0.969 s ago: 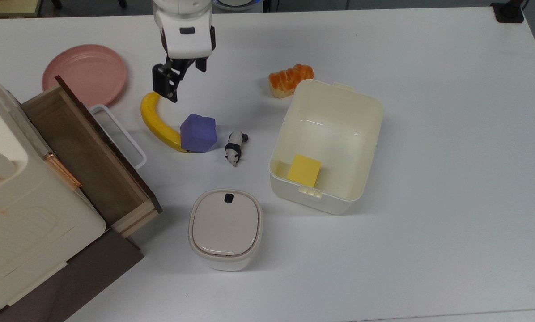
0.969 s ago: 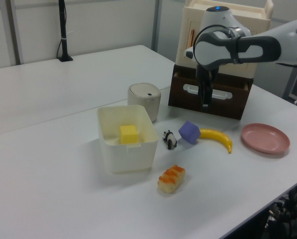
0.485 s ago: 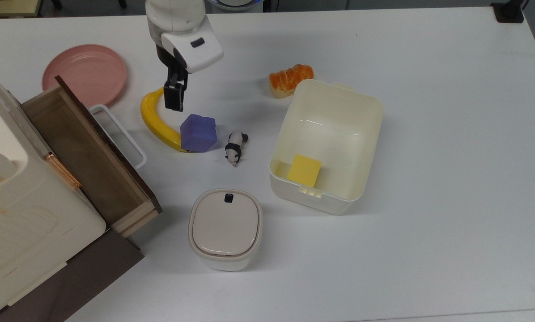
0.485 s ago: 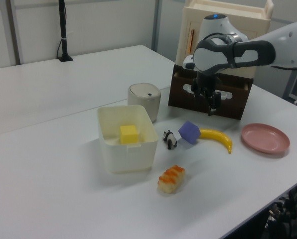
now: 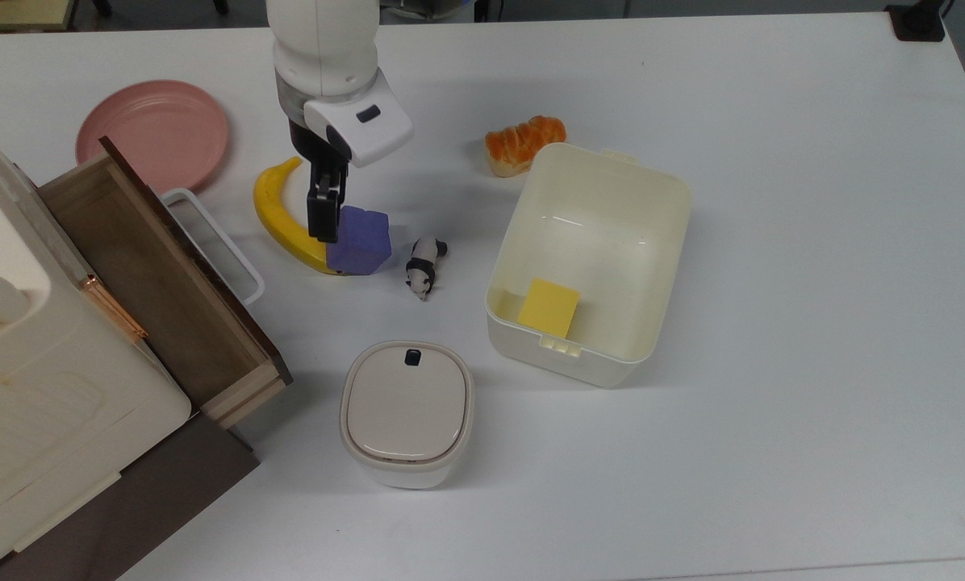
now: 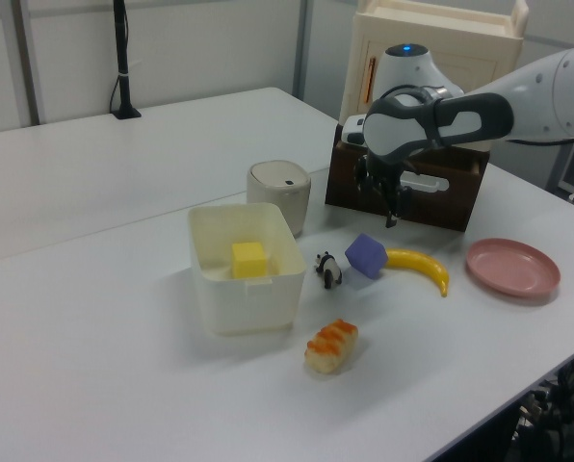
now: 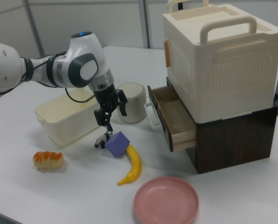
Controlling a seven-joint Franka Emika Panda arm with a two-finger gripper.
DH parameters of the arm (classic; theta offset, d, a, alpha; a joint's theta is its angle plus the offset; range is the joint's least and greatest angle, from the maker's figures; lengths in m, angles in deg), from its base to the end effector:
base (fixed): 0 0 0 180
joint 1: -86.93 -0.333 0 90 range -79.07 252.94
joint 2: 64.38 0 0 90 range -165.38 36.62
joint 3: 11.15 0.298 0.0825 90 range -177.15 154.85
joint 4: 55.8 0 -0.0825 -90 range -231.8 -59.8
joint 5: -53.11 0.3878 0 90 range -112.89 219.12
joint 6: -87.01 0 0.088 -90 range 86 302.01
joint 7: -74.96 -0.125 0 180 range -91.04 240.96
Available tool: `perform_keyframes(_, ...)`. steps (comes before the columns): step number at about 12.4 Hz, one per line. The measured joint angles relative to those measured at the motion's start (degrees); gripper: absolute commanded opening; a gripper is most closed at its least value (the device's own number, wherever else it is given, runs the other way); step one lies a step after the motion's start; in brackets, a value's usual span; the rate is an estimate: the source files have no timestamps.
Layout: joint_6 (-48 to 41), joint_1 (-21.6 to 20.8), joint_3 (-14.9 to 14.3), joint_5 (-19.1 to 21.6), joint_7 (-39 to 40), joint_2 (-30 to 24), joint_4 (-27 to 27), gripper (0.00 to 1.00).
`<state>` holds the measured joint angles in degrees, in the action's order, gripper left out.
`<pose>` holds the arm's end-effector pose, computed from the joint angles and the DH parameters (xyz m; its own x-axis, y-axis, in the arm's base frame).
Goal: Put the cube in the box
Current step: 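Lower the gripper over the purple cube and close on it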
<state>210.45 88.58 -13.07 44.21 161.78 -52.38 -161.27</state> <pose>0.6239 -0.0467 0.3872 0.0447 0.9893 -0.1385 0.9940 -0.0302 0.1055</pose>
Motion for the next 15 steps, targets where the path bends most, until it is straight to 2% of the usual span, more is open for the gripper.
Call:
perform_keyframes(2, 1.17, -0.21, 0.01, -1.08, 0.03, 1.51, 0.01, 1.00)
perform_keyframes(15, 1.25, -0.57, 0.47, -1.20, 0.11, 4.67, 0.03, 1.00)
